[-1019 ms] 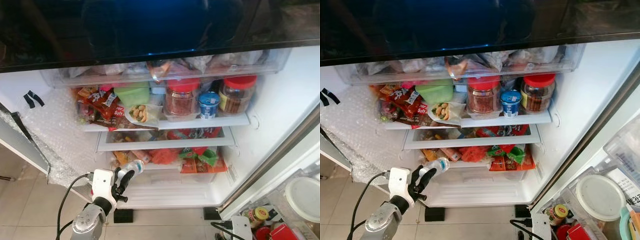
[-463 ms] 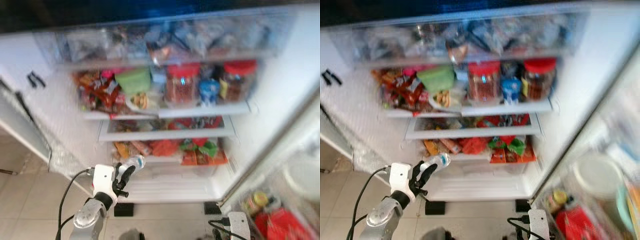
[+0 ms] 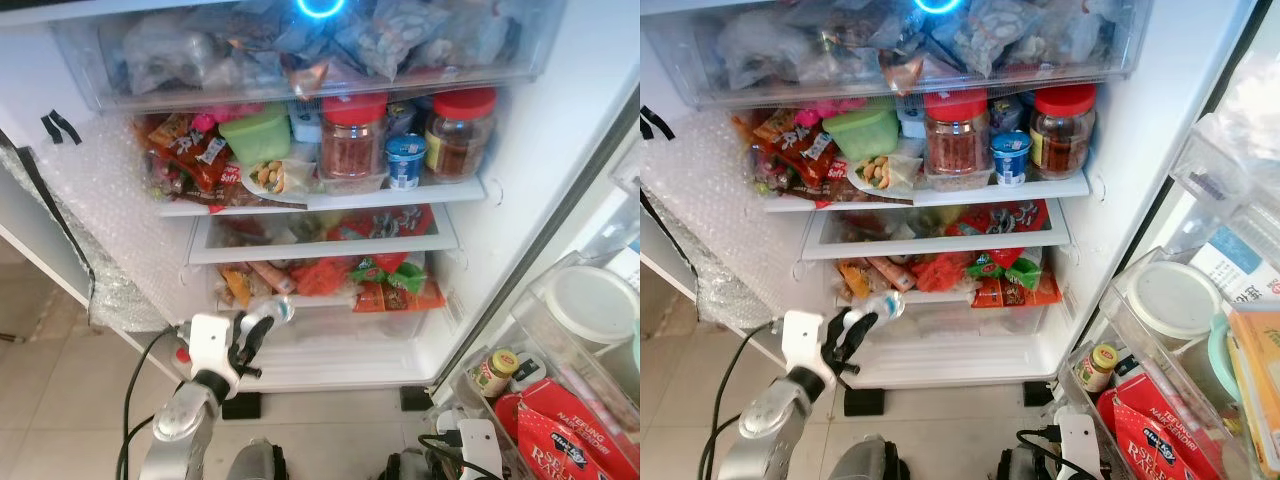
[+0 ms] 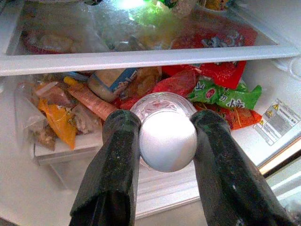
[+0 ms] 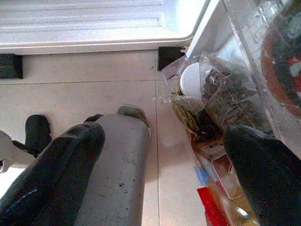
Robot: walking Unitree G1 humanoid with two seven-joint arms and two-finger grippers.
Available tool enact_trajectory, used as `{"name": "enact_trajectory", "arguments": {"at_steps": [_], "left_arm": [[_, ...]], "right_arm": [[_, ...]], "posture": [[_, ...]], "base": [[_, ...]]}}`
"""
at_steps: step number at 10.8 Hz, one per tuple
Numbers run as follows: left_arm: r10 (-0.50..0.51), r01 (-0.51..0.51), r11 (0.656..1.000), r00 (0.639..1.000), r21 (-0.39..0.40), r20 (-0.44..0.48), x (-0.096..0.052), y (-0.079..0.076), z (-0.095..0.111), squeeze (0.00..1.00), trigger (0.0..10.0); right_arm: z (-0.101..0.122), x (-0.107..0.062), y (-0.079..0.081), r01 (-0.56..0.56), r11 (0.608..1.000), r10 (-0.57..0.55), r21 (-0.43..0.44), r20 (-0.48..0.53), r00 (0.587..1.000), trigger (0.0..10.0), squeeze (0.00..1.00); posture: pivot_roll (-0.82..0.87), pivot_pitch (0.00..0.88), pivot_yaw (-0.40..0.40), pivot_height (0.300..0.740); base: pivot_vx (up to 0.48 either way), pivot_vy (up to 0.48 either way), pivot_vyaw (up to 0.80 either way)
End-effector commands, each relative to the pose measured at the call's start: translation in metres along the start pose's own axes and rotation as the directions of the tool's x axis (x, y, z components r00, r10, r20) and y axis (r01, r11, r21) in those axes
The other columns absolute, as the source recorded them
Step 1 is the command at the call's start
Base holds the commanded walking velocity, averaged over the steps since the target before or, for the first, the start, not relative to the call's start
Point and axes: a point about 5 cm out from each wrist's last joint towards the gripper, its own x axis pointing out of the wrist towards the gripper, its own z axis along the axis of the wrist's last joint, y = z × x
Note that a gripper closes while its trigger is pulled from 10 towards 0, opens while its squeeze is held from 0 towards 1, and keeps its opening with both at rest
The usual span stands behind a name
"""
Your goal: Restocking fridge
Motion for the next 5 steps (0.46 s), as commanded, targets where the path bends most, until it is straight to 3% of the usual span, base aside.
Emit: {"name": "enact_trajectory", "arguments": {"at_steps": [1,5], "left_arm": [[0.008,-0.008,1.000,1.000,-0.002,0.014,0.003,0.002,0.006,0.00,10.0],[-0.014,0.015,0.999,0.999,-0.033,0.042,0.013,-0.004,0.015,0.00,10.0]], "right_arm": [[-0.013,-0.002,0.004,-0.013,1.000,0.013,0.003,-0.049,0.999,10.0,0.00],[-0.012,-0.002,0.005,-0.021,1.000,0.020,-0.012,-0.058,0.998,10.0,0.00]], "posture": [[0.10,0.125,0.083,0.655],[0.10,0.124,0.083,0.635]], "base": [[0.000,0.000,0.00],[0.000,0.000,0.00]]}}
